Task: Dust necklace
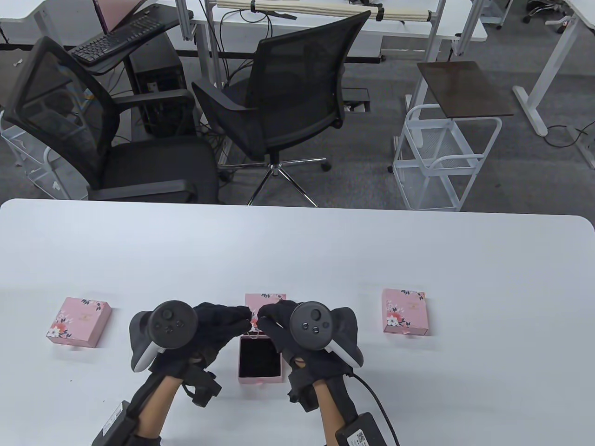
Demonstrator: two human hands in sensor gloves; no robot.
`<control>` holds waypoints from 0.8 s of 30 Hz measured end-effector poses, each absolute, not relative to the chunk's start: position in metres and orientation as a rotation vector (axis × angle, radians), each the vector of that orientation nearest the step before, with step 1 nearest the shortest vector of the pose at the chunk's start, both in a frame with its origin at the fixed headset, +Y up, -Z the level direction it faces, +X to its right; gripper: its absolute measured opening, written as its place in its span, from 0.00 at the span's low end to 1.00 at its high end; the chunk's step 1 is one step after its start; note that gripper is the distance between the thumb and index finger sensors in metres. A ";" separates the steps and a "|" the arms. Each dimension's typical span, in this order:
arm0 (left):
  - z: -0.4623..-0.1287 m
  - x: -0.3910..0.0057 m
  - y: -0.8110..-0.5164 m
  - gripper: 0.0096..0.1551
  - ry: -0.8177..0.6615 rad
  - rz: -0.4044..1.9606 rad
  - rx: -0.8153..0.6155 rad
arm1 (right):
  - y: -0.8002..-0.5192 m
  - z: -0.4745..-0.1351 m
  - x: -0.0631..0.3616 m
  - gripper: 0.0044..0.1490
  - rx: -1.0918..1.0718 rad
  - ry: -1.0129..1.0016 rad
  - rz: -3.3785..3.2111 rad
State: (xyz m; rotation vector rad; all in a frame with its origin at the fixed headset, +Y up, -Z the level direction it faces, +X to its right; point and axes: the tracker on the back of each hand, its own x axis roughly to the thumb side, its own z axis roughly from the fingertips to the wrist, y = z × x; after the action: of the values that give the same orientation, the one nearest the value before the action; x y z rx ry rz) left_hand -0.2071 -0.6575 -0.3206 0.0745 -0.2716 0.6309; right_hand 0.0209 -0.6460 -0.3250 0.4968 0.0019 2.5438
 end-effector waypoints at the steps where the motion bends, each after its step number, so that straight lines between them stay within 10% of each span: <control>1: -0.322 -0.205 -0.660 0.19 -0.271 0.623 0.067 | -0.649 -0.326 0.020 0.22 0.493 0.017 2.554; 24: -0.334 -0.175 -0.720 0.20 -0.274 0.297 -0.097 | -0.708 -0.346 0.008 0.22 0.417 0.374 2.688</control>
State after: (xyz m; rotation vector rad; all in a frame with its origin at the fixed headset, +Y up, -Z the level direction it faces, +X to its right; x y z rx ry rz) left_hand -0.1749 -0.7198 -0.3341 -0.0970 -0.2740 0.2974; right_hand 0.0084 -0.7082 -0.3456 0.4174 0.3740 2.6876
